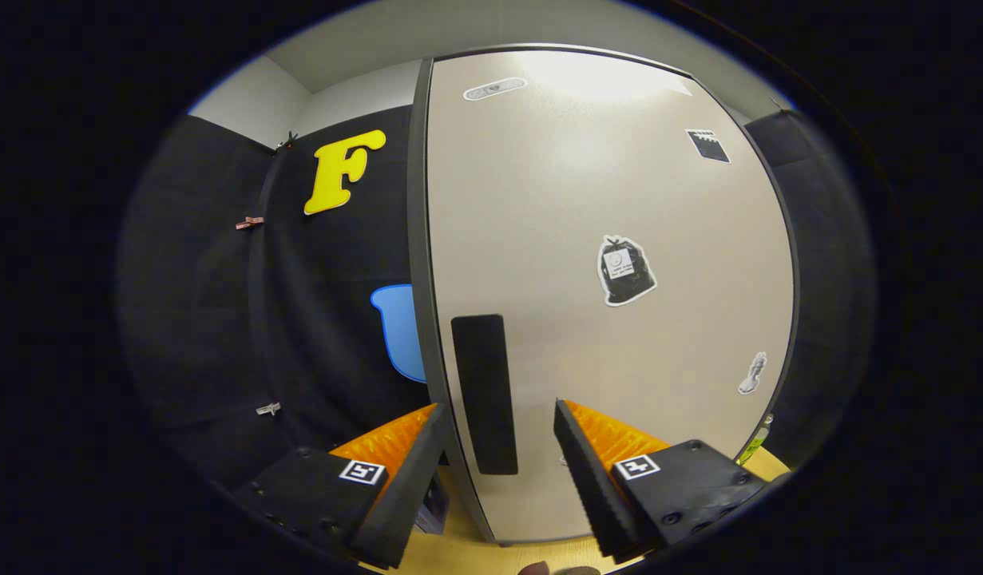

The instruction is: Open the shoe cabinet door, grab the shoes and put them into the shoe cabinet, then close the shoe cabinet door.

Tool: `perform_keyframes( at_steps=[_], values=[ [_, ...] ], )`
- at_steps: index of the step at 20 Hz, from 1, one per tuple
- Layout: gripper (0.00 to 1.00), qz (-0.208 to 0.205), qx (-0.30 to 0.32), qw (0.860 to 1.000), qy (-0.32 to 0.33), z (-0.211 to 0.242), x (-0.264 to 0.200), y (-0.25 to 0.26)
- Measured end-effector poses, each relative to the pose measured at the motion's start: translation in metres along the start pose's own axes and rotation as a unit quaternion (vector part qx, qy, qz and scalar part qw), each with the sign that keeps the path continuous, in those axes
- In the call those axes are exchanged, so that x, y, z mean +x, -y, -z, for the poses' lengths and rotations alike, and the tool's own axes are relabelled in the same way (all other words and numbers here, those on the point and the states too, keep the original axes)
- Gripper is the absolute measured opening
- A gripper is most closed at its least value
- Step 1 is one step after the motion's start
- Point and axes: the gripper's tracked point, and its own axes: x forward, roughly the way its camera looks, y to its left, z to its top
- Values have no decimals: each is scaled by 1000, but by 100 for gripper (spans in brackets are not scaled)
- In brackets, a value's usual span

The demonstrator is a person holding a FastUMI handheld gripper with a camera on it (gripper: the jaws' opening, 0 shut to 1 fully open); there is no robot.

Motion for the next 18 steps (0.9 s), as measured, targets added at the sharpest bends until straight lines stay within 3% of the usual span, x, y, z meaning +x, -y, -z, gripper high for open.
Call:
perform_keyframes(
  at_steps=[2, 4, 5, 6, 7, 11, 18],
  values=[
    [78, 6, -2, 1000, -8, 3, 10, -3],
    [51, 24, -4, 1000, -7, 6, 15, 1],
    [43, 26, -12, 1000, -3, 4, 16, 0],
    [42, 27, -25, 999, -5, 2, 9, 3],
    [34, 32, -40, 999, -1, 8, 31, 4],
    [21, 15, -30, 999, -11, 8, 11, 2],
    [20, -14, -31, 999, -10, -5, -50, -1]
  ],
)
